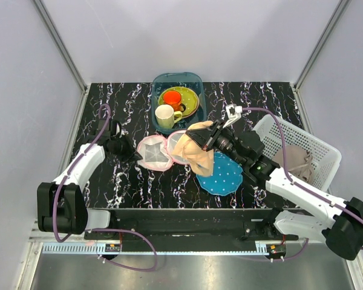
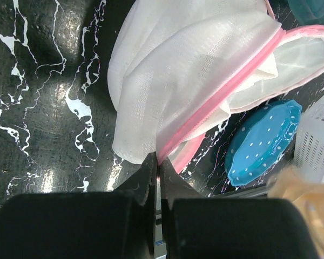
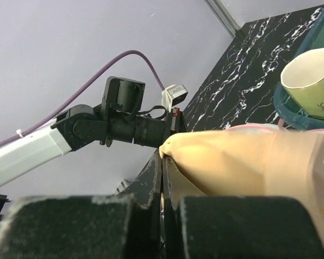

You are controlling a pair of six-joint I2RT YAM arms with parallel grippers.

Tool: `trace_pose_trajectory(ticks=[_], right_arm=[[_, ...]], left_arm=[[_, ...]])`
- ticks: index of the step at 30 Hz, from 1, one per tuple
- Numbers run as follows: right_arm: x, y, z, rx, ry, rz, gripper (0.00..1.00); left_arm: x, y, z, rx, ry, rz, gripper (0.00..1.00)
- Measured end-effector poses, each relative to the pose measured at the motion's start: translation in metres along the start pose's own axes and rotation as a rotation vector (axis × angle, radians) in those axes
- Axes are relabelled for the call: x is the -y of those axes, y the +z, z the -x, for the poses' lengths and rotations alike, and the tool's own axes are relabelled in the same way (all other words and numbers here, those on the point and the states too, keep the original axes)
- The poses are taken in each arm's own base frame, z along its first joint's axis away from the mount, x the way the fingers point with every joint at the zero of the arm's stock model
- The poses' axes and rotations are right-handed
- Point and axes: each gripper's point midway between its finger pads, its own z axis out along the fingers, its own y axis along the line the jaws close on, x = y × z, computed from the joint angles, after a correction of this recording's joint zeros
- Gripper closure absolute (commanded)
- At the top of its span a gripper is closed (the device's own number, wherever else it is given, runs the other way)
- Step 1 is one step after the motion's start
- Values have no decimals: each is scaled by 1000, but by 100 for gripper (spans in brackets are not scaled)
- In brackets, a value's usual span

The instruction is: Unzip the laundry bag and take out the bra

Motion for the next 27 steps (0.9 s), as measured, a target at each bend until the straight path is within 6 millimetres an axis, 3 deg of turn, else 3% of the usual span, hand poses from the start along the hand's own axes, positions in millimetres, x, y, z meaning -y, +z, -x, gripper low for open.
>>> trace_pose_trajectory(ticks=[4,6,8,12,16,21,27], right_arm=[[1,-2,7,1,-44,-33,100],[4,-8,23,18,-97,-98,100],[4,-15,51,69,-147,-155,100],[3,-44,123,216,-254,-297,100],[13,-77,170,309,-348,-477,100],[68,-114,187,302,-423,-757,100],[159,-167,175,229,-382,-1072,100]], left_arm=[[1,-6,0,13,7,-2,100],[5,-15,3,28,16,-4,100],[14,-27,11,56,26,-15,100],[41,-61,47,177,58,-72,100],[62,-99,83,299,68,-120,100],[70,-131,124,419,35,-144,100],[67,-124,149,432,-32,-147,100]])
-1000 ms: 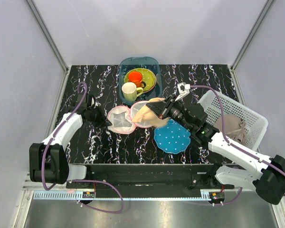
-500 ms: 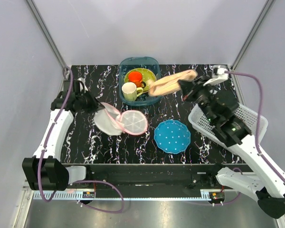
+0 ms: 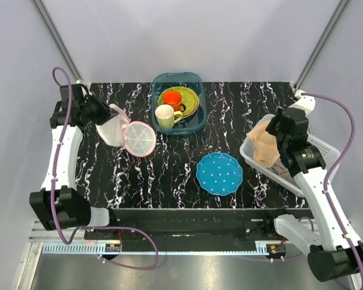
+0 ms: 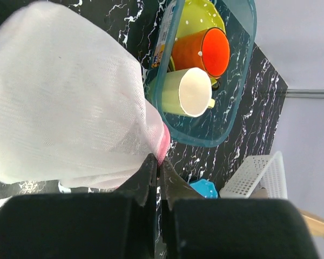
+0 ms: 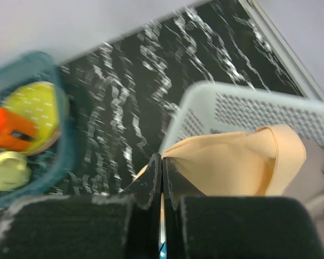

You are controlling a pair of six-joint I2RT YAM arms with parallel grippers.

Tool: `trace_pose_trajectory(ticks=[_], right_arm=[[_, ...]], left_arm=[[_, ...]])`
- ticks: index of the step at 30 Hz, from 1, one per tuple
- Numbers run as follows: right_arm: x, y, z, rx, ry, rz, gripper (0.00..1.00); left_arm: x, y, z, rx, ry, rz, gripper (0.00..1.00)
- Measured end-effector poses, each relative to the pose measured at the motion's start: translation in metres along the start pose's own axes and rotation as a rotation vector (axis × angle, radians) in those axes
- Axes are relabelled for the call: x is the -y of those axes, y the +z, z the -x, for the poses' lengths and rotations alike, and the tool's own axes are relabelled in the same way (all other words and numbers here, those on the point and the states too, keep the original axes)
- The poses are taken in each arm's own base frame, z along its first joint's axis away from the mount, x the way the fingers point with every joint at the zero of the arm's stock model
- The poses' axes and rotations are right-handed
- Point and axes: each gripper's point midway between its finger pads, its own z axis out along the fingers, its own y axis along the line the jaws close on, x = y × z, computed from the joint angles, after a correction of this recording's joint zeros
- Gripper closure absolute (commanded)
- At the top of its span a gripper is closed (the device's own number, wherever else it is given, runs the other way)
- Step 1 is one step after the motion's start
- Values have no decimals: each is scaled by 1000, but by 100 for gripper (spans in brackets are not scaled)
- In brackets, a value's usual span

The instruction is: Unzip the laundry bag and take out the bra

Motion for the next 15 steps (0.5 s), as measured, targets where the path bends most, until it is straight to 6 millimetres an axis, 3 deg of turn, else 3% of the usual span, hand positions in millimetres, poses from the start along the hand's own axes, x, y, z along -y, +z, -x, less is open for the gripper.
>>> trace_pose_trajectory(ticks=[3,4,6,7,8,11,15], right_arm=[[39,17,-39,-92,9,-112,100],[49,21,-52,-127,13,-140,93],[69,29,-79,-200,20,-202,50],[76,32,-91,-236,27,-224,20],[81,33,-99,-266,33,-241,10],[86,36,-107,-309,36,-257,1],[76,36,-92,-293,51,-221,0]], left_arm=[[-2,11,5,-4,-27,5,100],[-2,16,6,-6,-36,6,100],[-3,24,11,-8,-45,7,100],[-2,28,14,-8,-48,6,100],[-2,32,17,-7,-49,4,100],[1,38,24,-5,-47,-3,100],[7,43,32,7,-42,-17,100]])
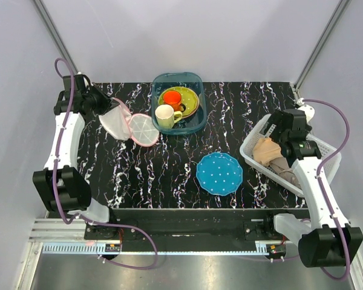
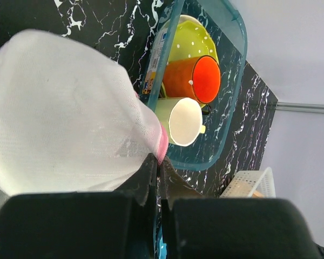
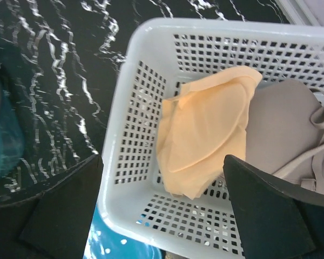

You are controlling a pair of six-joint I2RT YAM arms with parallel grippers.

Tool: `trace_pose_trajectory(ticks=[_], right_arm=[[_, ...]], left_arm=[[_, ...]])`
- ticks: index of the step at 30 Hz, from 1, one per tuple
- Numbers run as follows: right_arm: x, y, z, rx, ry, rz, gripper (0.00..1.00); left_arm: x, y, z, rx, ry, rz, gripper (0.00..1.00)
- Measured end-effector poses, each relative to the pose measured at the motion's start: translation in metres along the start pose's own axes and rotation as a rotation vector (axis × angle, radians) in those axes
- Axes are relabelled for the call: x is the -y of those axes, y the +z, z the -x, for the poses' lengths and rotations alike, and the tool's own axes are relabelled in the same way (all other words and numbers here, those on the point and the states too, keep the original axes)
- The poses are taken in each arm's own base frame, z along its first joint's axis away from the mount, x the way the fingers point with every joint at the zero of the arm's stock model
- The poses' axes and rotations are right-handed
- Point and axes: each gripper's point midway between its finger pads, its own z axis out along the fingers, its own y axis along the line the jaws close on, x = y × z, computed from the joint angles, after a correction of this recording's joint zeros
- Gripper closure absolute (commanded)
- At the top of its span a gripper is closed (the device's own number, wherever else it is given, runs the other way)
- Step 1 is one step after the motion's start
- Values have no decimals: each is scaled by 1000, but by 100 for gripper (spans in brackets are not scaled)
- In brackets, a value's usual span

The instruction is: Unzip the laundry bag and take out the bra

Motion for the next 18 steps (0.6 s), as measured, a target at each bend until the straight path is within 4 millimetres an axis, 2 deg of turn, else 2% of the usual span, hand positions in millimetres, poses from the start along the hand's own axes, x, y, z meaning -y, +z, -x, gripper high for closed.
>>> trace_pose_trajectory(ticks=[6,7,9,10,12,13,18], right_arm=[[-18,-25,23,62,31,109,0],[-20,-27,26,68,34,121,0],[-21,-30,27,71,36,134,0],[-23,-31,26,68,36,142,0],[-24,-31,25,62,35,149,0],[-25,-31,24,58,34,155,0],[-27,-27,15,14,24,161,0]], left_arm=[[2,11,9,2,9,-2,100],[2,15,11,0,11,1,96],[-1,22,13,-6,12,9,70],[-3,26,14,-11,15,17,28],[-8,32,14,-21,19,34,6],[-11,33,13,-26,14,44,1],[-26,29,4,-39,28,95,1]])
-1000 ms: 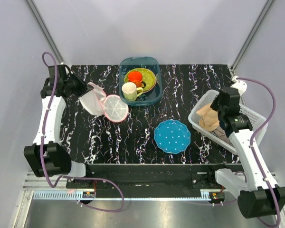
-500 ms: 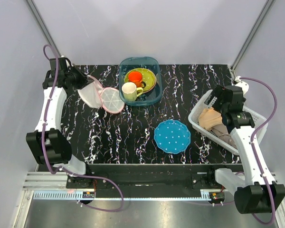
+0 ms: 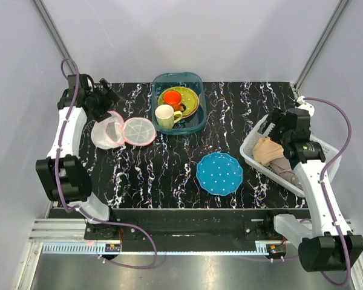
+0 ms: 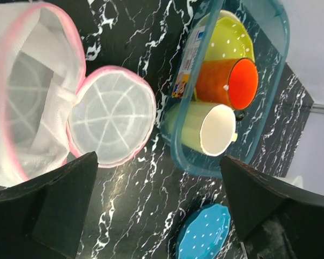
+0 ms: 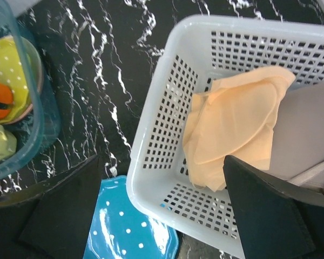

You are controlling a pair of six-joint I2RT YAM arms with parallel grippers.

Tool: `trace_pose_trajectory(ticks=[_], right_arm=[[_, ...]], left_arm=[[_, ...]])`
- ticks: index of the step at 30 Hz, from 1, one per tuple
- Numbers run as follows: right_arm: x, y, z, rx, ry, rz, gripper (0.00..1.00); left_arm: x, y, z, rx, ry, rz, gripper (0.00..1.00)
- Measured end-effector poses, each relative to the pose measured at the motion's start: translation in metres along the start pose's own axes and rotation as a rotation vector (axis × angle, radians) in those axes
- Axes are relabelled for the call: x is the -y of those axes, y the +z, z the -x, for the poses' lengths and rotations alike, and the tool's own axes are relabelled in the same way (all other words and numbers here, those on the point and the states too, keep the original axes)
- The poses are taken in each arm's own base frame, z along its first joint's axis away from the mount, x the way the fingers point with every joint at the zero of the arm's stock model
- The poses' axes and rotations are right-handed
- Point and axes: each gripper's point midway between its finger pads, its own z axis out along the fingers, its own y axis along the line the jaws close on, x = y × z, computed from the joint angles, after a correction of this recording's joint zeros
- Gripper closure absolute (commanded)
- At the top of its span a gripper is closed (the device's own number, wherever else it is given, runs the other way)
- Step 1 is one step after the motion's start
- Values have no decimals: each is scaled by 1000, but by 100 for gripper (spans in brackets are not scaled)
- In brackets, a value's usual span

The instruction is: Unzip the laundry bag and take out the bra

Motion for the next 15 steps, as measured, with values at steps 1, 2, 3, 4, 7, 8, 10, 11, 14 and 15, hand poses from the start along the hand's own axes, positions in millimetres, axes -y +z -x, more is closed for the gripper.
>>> trace_pose_trajectory(ticks=[1,2,3,4,7,8,10,11,14,15], right_arm=[[1,2,-3,-13,-2,-5,0],[2,5,-5,-29,-5,-12,0],[2,8,-7,-43,-9,-19,0],[2,11,-10,-60,-13,-26,0],[3,18,-13,-108,-23,-55,0],[4,21,-12,-124,-26,-71,0],[3,28,-9,-145,-31,-94,0],[4,30,-8,-154,-33,-103,0],[4,37,-10,-180,-38,-123,0],[5,39,-12,-192,-39,-128,0]], left_arm=[[-2,-3,-3,0,5,7,1],[-5,-7,-7,-1,14,14,1],[-8,-13,-12,-2,25,17,1],[-10,-20,-18,-2,37,21,1],[-15,-45,-39,1,95,16,1],[-18,-53,-48,1,115,12,1],[-21,-68,-64,7,156,-5,1],[-23,-72,-72,5,171,-10,1],[-36,-81,-100,-21,203,-17,1],[-41,-82,-108,-33,209,-15,1]])
